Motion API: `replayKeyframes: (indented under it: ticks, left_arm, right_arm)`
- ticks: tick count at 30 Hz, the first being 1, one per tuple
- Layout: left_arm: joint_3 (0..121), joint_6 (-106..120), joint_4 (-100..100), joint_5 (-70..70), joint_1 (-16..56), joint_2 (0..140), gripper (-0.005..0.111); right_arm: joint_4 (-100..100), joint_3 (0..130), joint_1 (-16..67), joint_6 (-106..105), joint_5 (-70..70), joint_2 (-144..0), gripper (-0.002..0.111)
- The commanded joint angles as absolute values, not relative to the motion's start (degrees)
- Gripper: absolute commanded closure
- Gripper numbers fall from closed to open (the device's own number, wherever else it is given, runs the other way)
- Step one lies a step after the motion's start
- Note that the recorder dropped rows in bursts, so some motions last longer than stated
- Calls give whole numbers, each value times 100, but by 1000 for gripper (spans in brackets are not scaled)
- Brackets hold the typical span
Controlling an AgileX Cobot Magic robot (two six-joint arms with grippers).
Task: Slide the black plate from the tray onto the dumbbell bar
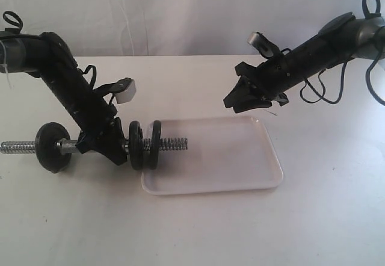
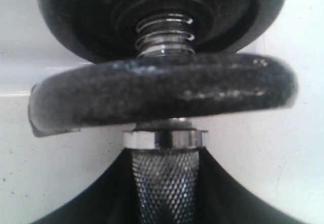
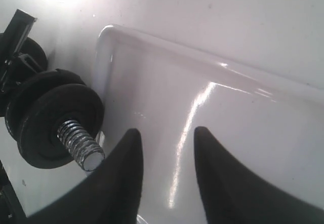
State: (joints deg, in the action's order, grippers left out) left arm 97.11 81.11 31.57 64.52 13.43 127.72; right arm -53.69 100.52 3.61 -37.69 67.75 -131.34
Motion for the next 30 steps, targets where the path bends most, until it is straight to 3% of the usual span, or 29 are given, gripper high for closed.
replayKeyframes:
  ticks: [1, 6, 8, 30]
  left_arm:
    - [9713, 8058, 3558, 6996, 1328, 11036, 98]
    - [9713, 8046, 3558, 6996, 1328, 11036, 70]
    - [9713, 7929, 3558, 6996, 1328, 11036, 64]
    - [9713, 7663, 3558, 6996, 1328, 11036, 63]
  right_arm:
    - [-5396, 10055, 327, -3864, 6757, -13066, 75]
    - [-5396, 10055, 327, -3864, 6757, -13066, 75]
    - [-5396, 10055, 327, -3864, 6757, -13066, 75]
    - [-5396, 10055, 327, -3864, 6757, -13066, 75]
